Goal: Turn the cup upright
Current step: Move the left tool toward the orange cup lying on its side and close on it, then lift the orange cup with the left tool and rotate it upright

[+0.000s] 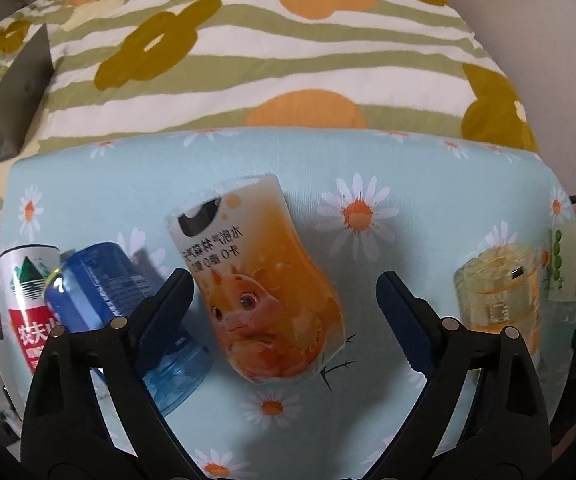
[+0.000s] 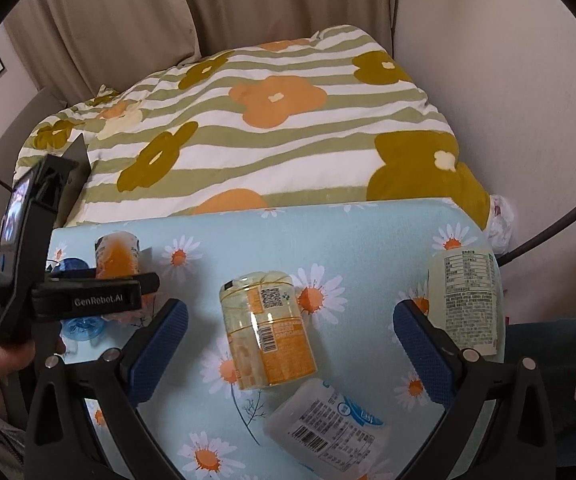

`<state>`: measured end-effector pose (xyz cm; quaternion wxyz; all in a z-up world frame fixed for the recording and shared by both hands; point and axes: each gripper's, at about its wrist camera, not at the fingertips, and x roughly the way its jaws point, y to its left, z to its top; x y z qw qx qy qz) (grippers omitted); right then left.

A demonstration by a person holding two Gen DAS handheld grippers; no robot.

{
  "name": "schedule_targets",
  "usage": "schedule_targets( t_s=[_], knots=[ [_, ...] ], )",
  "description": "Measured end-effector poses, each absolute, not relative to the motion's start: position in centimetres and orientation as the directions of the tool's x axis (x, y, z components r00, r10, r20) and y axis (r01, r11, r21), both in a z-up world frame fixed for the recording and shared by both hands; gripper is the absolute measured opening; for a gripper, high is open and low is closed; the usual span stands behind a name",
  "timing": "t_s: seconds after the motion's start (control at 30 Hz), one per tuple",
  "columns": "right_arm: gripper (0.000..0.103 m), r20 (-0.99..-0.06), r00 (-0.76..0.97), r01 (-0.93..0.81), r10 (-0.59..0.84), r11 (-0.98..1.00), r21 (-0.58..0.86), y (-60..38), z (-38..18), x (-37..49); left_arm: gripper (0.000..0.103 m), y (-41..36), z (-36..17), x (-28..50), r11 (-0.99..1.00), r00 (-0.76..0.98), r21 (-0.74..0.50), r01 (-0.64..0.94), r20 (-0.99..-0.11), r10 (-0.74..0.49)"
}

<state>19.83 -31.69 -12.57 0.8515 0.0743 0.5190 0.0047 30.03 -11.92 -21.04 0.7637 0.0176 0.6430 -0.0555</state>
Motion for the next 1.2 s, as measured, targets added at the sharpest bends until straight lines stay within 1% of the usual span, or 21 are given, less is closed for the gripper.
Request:
schedule_targets(
  t_s=[0.07,0.1,0.13,0.17,0.2,0.57,0.77,0.97,1.2],
  knots=[
    [0.102,-0.885,0.458,0.072,0.085,0.989,0.133,-31.8,-12.8,20.1,0.085,-12.1,-21.5,29.9,0.993,0.158,-0.041,0.111,-0.986,-0.058],
    [0.102,-0.885,0.457,0.074,0.086,0.988,0.134,-32.0,-12.9,20.2,0.077,-12.1,-21.7,29.9,0.993,0.151,-0.037,0.113,-0.987,-0.054],
    [0.103,-0.886,0.456,0.075,0.086,0.988,0.135,-32.0,-13.0,20.2,0.072,-12.1,-21.9,29.8,0.993,0.15,-0.032,0.115,-0.987,-0.05],
    [0.103,-0.886,0.455,0.076,0.088,0.988,0.137,-32.0,-13.0,20.3,0.07,-12.2,-22.0,29.8,0.993,0.15,-0.027,0.119,-0.988,-0.045],
    [0.103,-0.886,0.454,0.077,0.089,0.987,0.139,-32.1,-13.1,20.3,0.067,-12.3,-22.0,29.7,0.992,0.156,-0.018,0.126,-0.987,-0.038],
    [0.103,-0.884,0.459,0.081,0.09,0.987,0.142,-32.0,-13.2,20.0,0.066,-12.9,-21.1,29.1,0.985,0.174,-0.049,0.164,-0.982,-0.077],
    [0.103,-0.872,0.481,0.086,0.09,0.985,0.149,-32.3,-12.0,18.8,0.066,-13.2,-18.9,27.8,0.982,0.213,-0.058,0.179,-0.972,-0.096],
    [0.103,-0.855,0.51,0.069,0.096,0.986,0.151,-32.4,-10.0,16.5,0.066,-13.5,-15.9,24.4,0.98,0.271,-0.065,0.189,-0.956,-0.115],
    [0.103,-0.833,0.54,0.026,0.115,0.988,0.154,-31.9,-8.2,12.2,0.067,-13.3,-13.8,18.4,0.978,0.314,-0.072,0.197,-0.94,-0.132]
  ],
)
